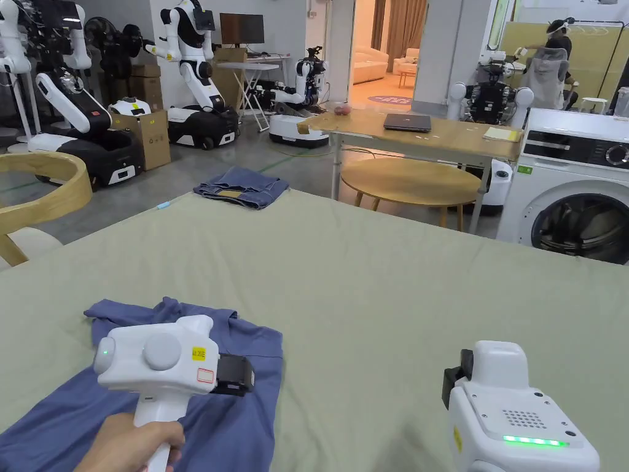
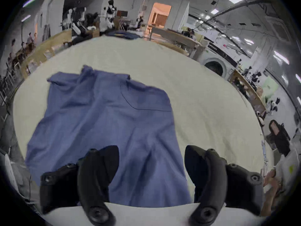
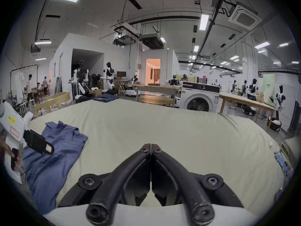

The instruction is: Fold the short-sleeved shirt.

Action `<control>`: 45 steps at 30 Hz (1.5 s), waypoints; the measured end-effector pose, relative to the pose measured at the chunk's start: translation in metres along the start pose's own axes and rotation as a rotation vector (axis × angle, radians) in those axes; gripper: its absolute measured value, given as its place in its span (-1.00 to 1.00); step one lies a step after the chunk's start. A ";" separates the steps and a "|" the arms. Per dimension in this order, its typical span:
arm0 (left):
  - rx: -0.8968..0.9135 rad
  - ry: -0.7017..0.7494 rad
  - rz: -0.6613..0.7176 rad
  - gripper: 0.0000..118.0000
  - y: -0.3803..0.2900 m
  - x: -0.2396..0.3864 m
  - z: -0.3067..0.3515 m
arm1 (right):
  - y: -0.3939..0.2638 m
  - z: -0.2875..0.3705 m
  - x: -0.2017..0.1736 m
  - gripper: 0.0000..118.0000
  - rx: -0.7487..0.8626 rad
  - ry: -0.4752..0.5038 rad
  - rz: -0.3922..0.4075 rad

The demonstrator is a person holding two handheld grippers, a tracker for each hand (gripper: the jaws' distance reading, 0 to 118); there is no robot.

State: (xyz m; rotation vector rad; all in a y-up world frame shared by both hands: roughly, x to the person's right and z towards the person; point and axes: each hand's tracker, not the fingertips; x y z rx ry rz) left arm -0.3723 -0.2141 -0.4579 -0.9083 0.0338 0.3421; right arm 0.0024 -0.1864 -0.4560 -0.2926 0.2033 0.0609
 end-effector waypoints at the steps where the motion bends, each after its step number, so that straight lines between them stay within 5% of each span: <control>1: -0.032 0.018 -0.010 0.43 -0.002 0.004 -0.011 | -0.001 0.000 0.002 -1.00 -0.005 -0.004 -0.003; 5: -0.177 0.083 -0.107 0.42 -0.015 0.013 -0.054 | -0.002 0.000 0.011 -1.00 -0.018 -0.023 -0.005; 8: -0.086 0.172 -0.235 0.32 -0.027 0.028 -0.054 | -0.003 0.001 0.018 -1.00 -0.026 -0.033 -0.011; 11: -0.073 0.165 -0.249 -0.09 -0.034 0.036 -0.045 | -0.003 0.005 0.023 -1.00 -0.027 -0.042 -0.026; 14: -0.061 0.182 -0.251 -0.87 -0.034 0.031 -0.040 | -0.005 0.008 0.025 -1.00 -0.029 -0.043 -0.041; 15: -0.048 0.167 -0.232 -0.91 -0.033 0.026 -0.037 | -0.005 0.008 0.025 -1.00 -0.030 -0.043 -0.042; 31: 0.279 -0.077 -0.120 -0.93 0.040 0.034 0.076 | 0.006 0.025 0.057 -1.00 0.018 -0.073 -0.054; 38: 0.336 -0.187 -0.234 -0.93 0.094 0.118 0.089 | 0.018 0.045 0.092 -1.00 0.053 -0.132 -0.082; 45: 0.279 -0.438 -0.446 -0.93 0.103 0.271 0.078 | 0.019 0.075 0.139 -1.00 0.090 -0.246 -0.070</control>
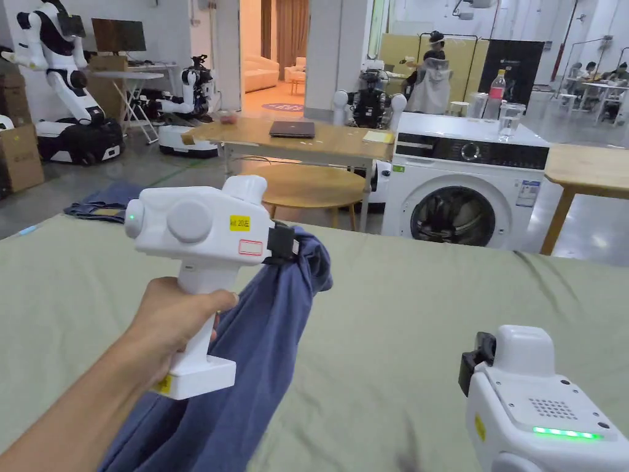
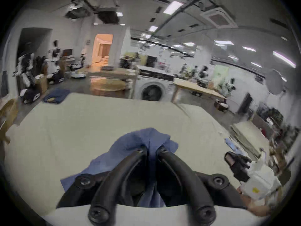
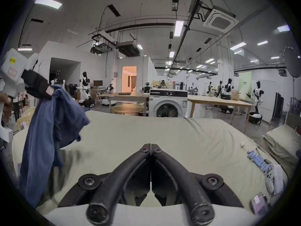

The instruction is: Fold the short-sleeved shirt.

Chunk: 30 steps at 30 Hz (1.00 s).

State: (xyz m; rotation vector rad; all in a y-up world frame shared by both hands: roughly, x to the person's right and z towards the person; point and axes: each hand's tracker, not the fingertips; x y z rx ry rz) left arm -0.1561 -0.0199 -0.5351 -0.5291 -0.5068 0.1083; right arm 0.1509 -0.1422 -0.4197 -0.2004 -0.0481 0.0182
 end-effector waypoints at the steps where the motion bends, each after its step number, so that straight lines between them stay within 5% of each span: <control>1: -0.008 -0.021 -0.032 -0.93 0.003 0.020 -0.013 | 0.000 0.004 0.009 -1.00 0.004 -0.017 -0.001; 12: -0.164 -0.393 -0.148 -0.93 -0.044 0.210 -0.128 | -0.008 0.053 0.114 -1.00 0.004 -0.268 -0.048; 21: -0.297 -0.401 -0.163 -0.91 -0.117 0.225 -0.167 | -0.028 0.069 0.150 -1.00 -0.035 -0.344 -0.074; 23: -0.280 -0.365 -0.172 -0.61 -0.117 0.216 -0.162 | -0.028 0.068 0.147 -1.00 -0.043 -0.341 -0.075; 24: -0.254 -0.363 -0.161 -0.29 -0.116 0.209 -0.157 | -0.026 0.068 0.144 -1.00 -0.046 -0.335 -0.077; 30: -0.091 -0.262 -0.102 -0.15 -0.101 0.160 -0.106 | -0.016 0.059 0.116 -1.00 -0.024 -0.269 -0.056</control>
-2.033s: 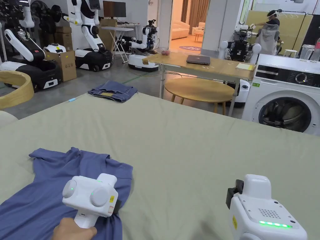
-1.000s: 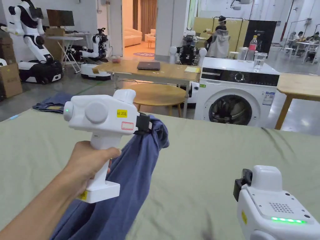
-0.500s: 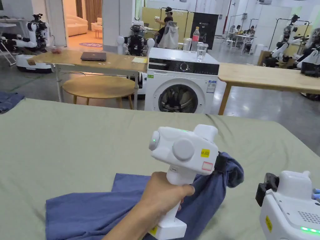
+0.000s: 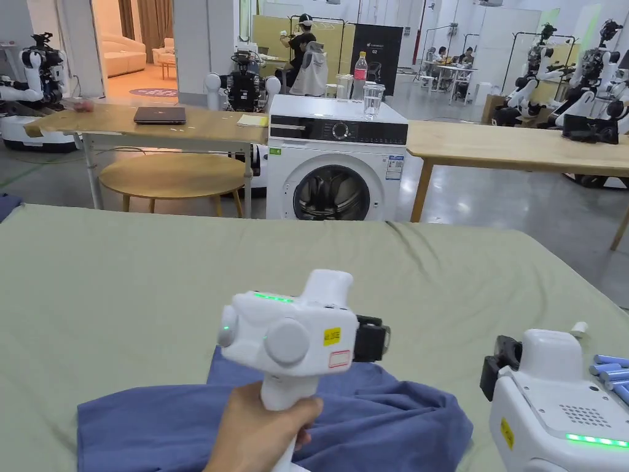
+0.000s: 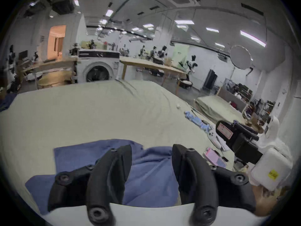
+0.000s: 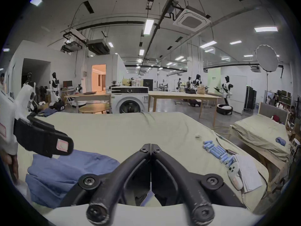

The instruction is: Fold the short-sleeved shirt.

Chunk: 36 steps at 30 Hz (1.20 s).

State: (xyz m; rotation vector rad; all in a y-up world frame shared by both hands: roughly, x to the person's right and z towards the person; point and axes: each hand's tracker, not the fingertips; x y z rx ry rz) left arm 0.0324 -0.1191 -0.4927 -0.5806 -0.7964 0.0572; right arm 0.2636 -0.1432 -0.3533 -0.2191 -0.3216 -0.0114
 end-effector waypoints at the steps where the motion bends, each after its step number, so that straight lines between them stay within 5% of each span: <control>1: 0.033 0.040 0.002 -0.15 -0.003 -0.007 0.012 | 0.002 0.000 -0.007 -1.00 0.004 0.013 0.005; 3: 0.092 0.120 0.009 -0.22 -0.009 -0.016 0.040 | 0.004 0.001 -0.022 -1.00 0.020 0.039 0.014; 6: 0.156 0.227 0.011 -0.92 -0.025 -0.036 0.073 | 0.007 0.001 -0.045 -1.00 0.035 0.073 0.040; 7: 0.164 0.272 0.016 -0.98 -0.032 -0.042 0.082 | 0.007 0.001 -0.052 -1.00 0.039 0.087 0.042; 17: 0.127 0.494 0.152 -1.00 -0.066 -0.136 0.158 | 0.002 -0.012 -0.097 -1.00 0.011 0.184 0.040; 27: -0.202 0.481 0.400 -1.00 -0.063 -0.252 0.138 | -0.002 -0.026 -0.098 -1.00 -0.021 0.191 0.053; 29: -0.260 0.476 0.435 -0.61 -0.066 -0.270 0.123 | -0.003 -0.029 -0.096 -1.00 -0.028 0.187 0.056; 30: -0.282 0.474 0.463 -0.07 -0.069 -0.277 0.115 | -0.004 -0.031 -0.095 -1.00 -0.031 0.184 0.058; 31: -0.314 0.506 0.479 0.20 -0.073 -0.286 0.106 | -0.005 -0.032 -0.094 -1.00 -0.036 0.180 0.061; 36: -0.423 0.538 0.464 0.11 -0.089 -0.288 0.071 | -0.009 -0.040 -0.083 -1.00 -0.060 0.156 0.082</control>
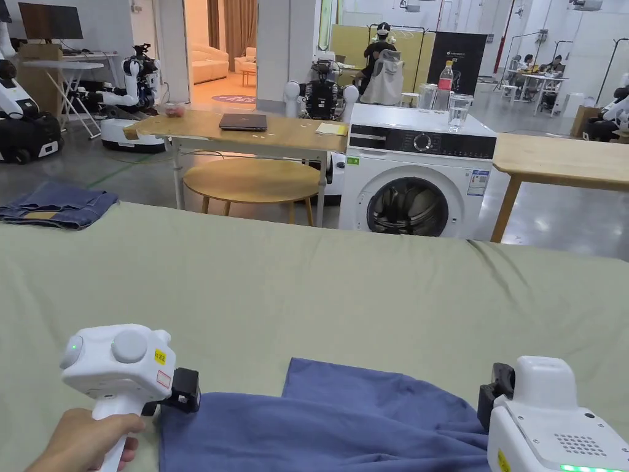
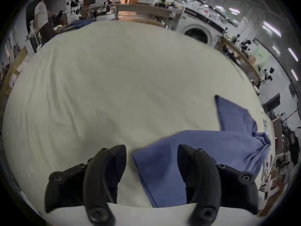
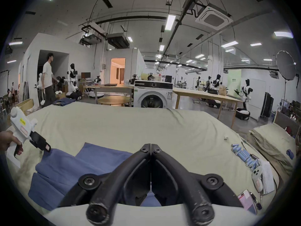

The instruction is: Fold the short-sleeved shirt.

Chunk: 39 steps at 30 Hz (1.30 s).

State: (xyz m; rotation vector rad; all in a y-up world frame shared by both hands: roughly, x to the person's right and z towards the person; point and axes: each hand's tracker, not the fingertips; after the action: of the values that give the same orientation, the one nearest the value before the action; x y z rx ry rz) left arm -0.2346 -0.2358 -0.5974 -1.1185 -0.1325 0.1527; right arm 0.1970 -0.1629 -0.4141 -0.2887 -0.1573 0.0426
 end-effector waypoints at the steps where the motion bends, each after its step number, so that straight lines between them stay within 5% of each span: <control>1: -0.014 0.025 -0.005 0.11 0.000 0.003 -0.008 | -0.001 -0.001 0.004 -1.00 -0.008 -0.005 -0.002; 4: 0.021 0.062 -0.020 -0.01 -0.008 0.010 -0.014 | -0.005 -0.004 0.015 -1.00 -0.029 -0.020 -0.009; 7: 0.119 0.101 -0.145 -0.87 -0.018 0.025 -0.009 | -0.007 -0.005 0.028 -1.00 -0.047 -0.030 -0.016; 8: 0.105 0.078 -0.185 -1.00 -0.020 0.030 -0.010 | -0.008 -0.006 0.033 -1.00 -0.054 -0.033 -0.019; 17: 0.167 0.020 -0.190 -1.00 -0.038 0.028 0.025 | 0.012 -0.047 0.087 -1.00 -0.238 -0.041 -0.008; 19: 0.197 -0.021 -0.167 -1.00 -0.042 0.022 0.034 | 0.012 -0.065 0.095 -0.67 -0.290 -0.025 -0.014; 21: 0.207 -0.050 -0.107 -1.00 -0.047 0.018 0.042 | 0.009 -0.083 0.100 0.06 -0.374 0.009 -0.020; 22: 0.212 -0.076 -0.083 -1.00 -0.051 0.016 0.046 | 0.006 -0.092 0.101 0.15 -0.409 0.025 -0.022; 29: 0.223 -0.094 -0.062 -1.00 -0.058 0.001 0.051 | -0.036 -0.138 0.104 0.14 -0.660 0.046 0.039; 34: 0.208 -0.088 -0.066 -1.00 -0.055 -0.011 0.037 | -0.060 -0.154 0.113 -0.53 -0.727 0.104 -0.048; 39: 0.198 -0.083 -0.072 -1.00 -0.074 0.011 0.048 | -0.066 -0.150 0.106 -0.79 -0.687 0.112 -0.018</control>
State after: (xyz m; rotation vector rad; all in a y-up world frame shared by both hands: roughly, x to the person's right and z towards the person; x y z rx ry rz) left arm -0.2280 -0.2229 -0.5098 -0.9093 -0.2269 0.1445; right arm 0.3267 -0.2611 -0.5215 -0.9736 -0.0582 -0.0479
